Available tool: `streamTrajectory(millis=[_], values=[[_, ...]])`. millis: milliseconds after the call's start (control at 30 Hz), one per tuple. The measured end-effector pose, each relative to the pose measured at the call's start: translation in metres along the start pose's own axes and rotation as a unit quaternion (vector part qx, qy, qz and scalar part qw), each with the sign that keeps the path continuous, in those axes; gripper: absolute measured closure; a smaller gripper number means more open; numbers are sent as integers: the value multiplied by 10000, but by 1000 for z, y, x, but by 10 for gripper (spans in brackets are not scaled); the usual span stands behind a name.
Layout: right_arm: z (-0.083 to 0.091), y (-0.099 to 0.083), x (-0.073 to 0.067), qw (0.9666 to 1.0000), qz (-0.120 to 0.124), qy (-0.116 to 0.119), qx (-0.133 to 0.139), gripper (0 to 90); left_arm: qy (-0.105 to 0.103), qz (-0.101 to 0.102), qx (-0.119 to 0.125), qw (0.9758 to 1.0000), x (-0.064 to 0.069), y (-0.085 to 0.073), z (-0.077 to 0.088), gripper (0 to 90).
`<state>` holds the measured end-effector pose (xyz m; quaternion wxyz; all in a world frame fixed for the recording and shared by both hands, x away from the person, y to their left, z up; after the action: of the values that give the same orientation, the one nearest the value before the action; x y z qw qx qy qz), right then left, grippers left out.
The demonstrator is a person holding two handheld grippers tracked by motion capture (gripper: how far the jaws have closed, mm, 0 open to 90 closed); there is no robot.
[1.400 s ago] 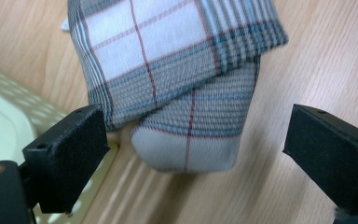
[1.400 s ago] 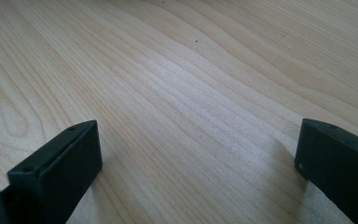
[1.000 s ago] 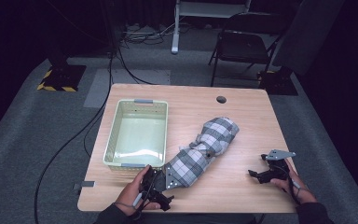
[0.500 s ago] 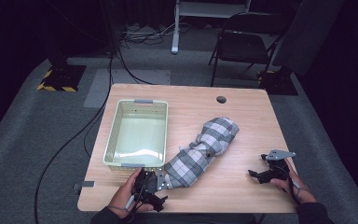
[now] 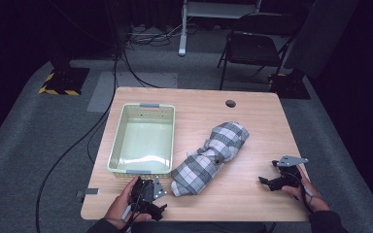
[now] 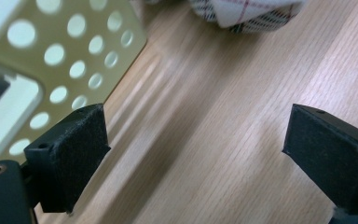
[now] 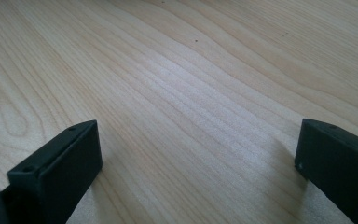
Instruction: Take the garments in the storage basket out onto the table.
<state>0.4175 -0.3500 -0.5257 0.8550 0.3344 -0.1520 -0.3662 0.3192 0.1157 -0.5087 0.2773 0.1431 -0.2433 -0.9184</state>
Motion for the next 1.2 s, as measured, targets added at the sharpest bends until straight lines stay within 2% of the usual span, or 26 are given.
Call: streamTrajectory(millis=[233,700,833,900,1100,1167,1200], values=[[0,0,0,10000,-1,0,0,5,3,211,58,9998,-9,-12,1,63],[0,0,0,10000,0,2,1,5,-145,632,166,9978,-22,-33,-1,62],[0,0,0,10000,-2,2,1,5,-309,771,292,9961,-26,-39,-2,51],[0,0,0,10000,-1,3,1,5,-413,937,400,9939,-29,-43,-2,42],[0,0,0,10000,1,3,2,5,-316,1096,707,9910,-38,-55,-2,18],[0,0,0,10000,0,2,2,5,-327,1071,911,9895,-39,-59,-3,2],[0,0,0,10000,0,2,2,5,-323,1071,911,9895,-40,-59,-2,2]])
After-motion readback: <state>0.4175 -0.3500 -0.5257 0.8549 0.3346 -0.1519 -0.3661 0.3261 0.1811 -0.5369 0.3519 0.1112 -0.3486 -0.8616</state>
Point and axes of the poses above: each handheld gripper's, and its own axes: z roughly backward along the jaws, y roughly out of its top, x roughly to its right, the point moved 5 cm from there along -z, roughly forward along the jaws, and after that the axes turned 1 degree about -y, right-handed, at the moved point
